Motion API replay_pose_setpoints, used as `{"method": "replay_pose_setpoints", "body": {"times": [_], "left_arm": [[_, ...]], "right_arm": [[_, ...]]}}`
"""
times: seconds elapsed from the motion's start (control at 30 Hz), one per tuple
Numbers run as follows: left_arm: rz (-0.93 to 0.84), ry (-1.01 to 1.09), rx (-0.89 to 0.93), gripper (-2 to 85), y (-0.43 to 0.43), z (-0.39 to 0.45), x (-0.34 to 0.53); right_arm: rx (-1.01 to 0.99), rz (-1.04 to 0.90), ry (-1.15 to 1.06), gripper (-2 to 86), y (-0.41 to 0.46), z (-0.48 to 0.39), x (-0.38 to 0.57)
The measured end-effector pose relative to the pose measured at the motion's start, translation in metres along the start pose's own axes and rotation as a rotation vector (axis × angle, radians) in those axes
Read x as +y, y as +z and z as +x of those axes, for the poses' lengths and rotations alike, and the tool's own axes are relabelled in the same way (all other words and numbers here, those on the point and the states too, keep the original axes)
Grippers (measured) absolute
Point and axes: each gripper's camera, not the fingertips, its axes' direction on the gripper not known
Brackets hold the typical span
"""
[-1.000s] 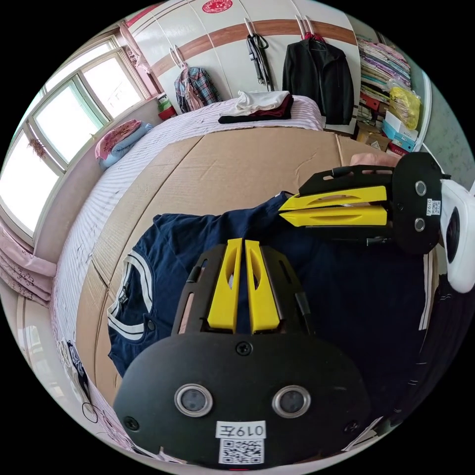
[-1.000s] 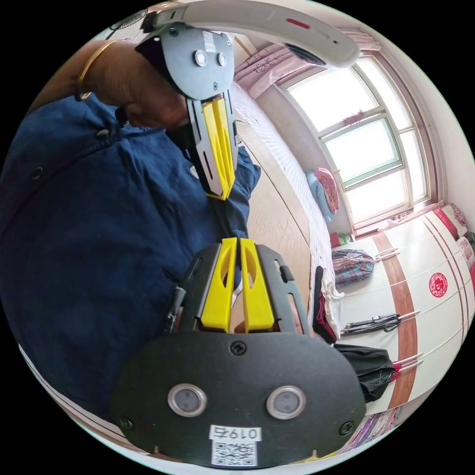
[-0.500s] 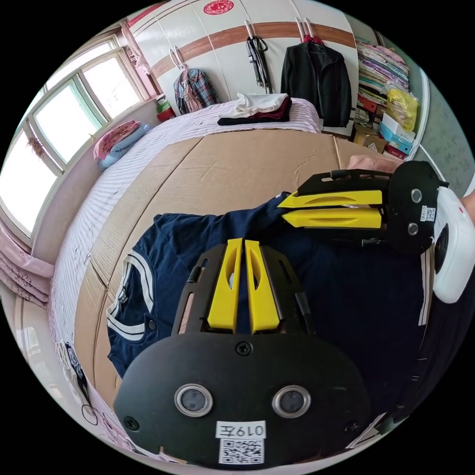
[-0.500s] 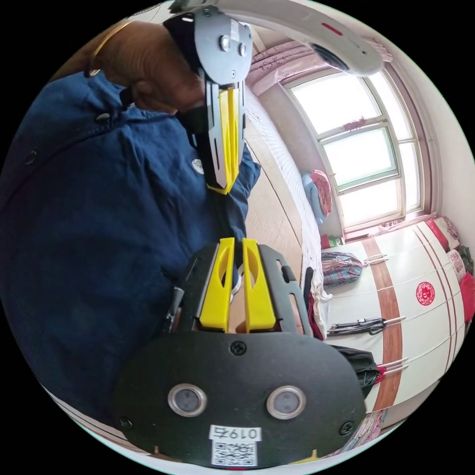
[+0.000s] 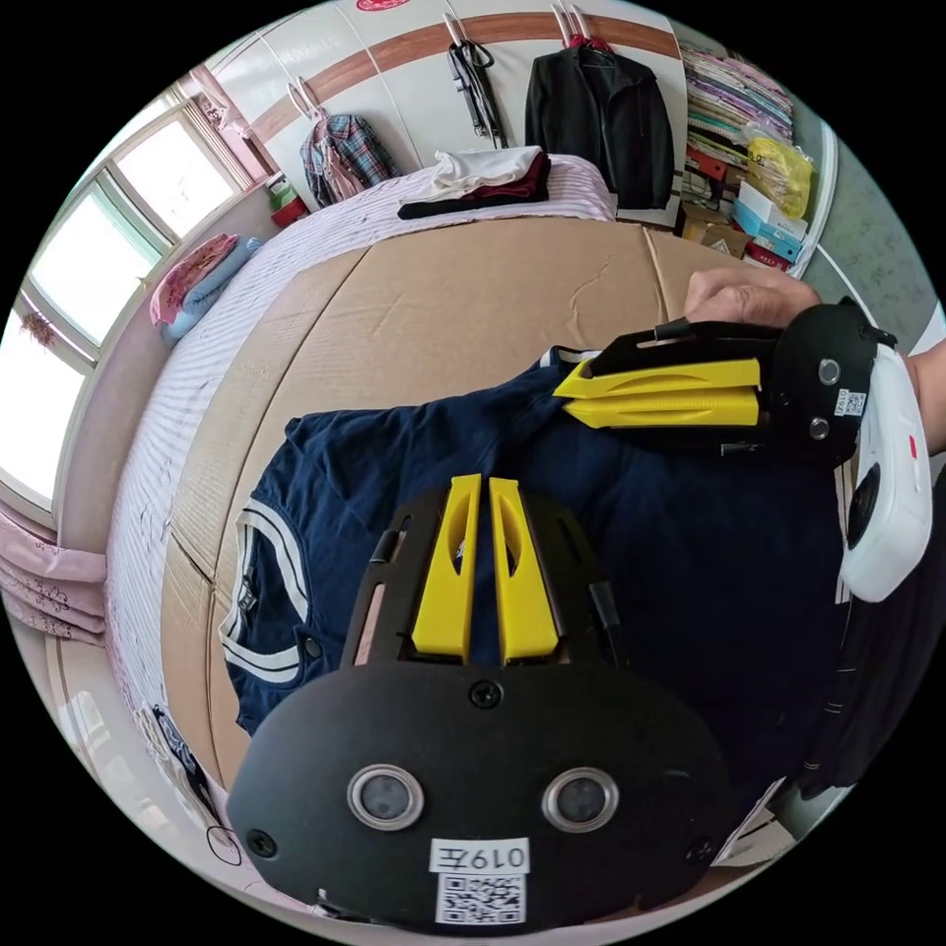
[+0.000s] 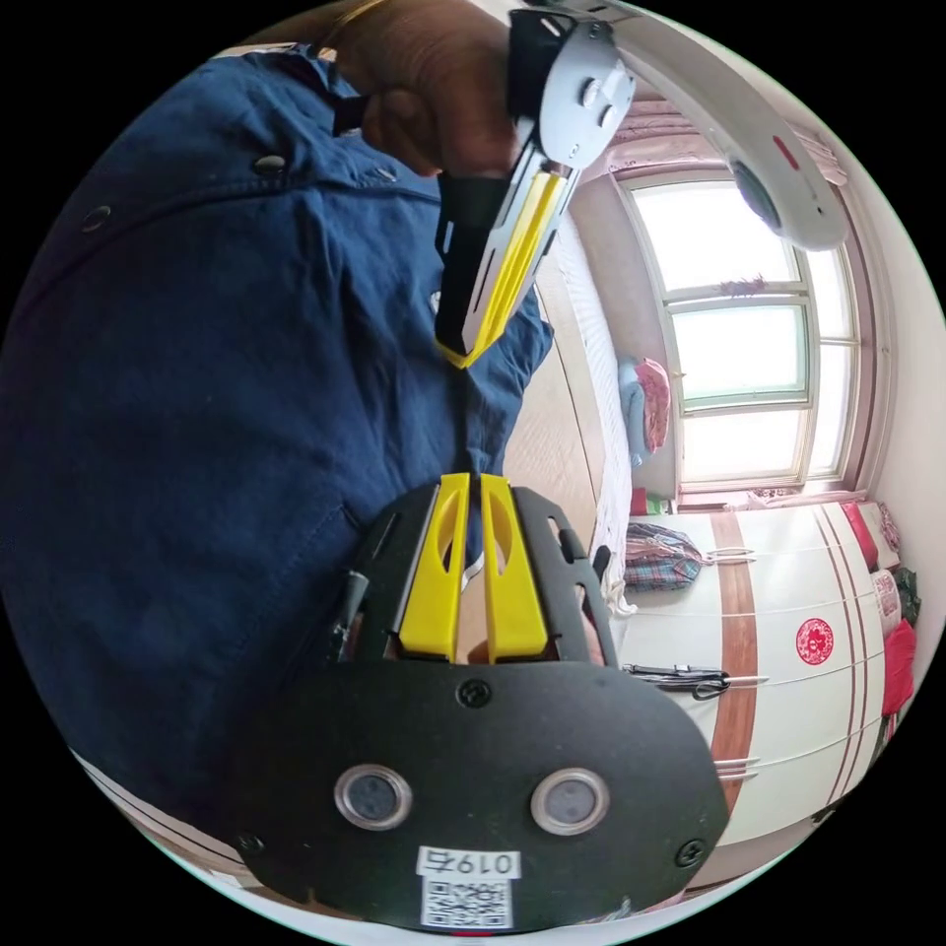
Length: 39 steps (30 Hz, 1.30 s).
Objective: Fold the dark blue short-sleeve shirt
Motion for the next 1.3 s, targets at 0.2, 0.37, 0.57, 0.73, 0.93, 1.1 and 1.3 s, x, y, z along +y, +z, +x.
{"method": "replay_pose_setpoints", "body": {"times": [0.2, 0.37, 0.57, 0.73, 0.93, 1.1, 1.3], "left_arm": [[0.030, 0.017, -0.055, 1.7, -0.007, 0.018, 0.007], [0.016, 0.084, -0.147, 1.8, 0.003, 0.042, -0.004], [-0.009, 0.115, -0.234, 1.2, 0.013, 0.054, -0.008], [-0.036, 0.089, -0.202, 1.7, 0.018, 0.055, -0.003], [0.052, -0.068, -0.172, 4.5, -0.007, 0.034, 0.024], [-0.020, -0.076, -0.246, 5.7, 0.001, 0.032, 0.036], [-0.055, 0.023, -0.328, 2.9, 0.015, 0.058, 0.019]], "right_arm": [[-0.006, 0.012, 0.031, -0.2, -0.001, -0.002, 0.000], [-0.027, 0.017, 0.052, -0.2, -0.001, -0.001, 0.001], [-0.028, 0.021, 0.046, -0.1, -0.002, -0.004, 0.002], [-0.014, 0.019, 0.044, -0.1, -0.003, -0.008, 0.001], [-0.008, 0.020, 0.051, -0.2, -0.004, -0.011, 0.002], [-0.007, 0.020, 0.065, -0.2, -0.005, -0.013, 0.003], [-0.014, 0.022, 0.073, -0.3, -0.007, -0.012, 0.004]]}}
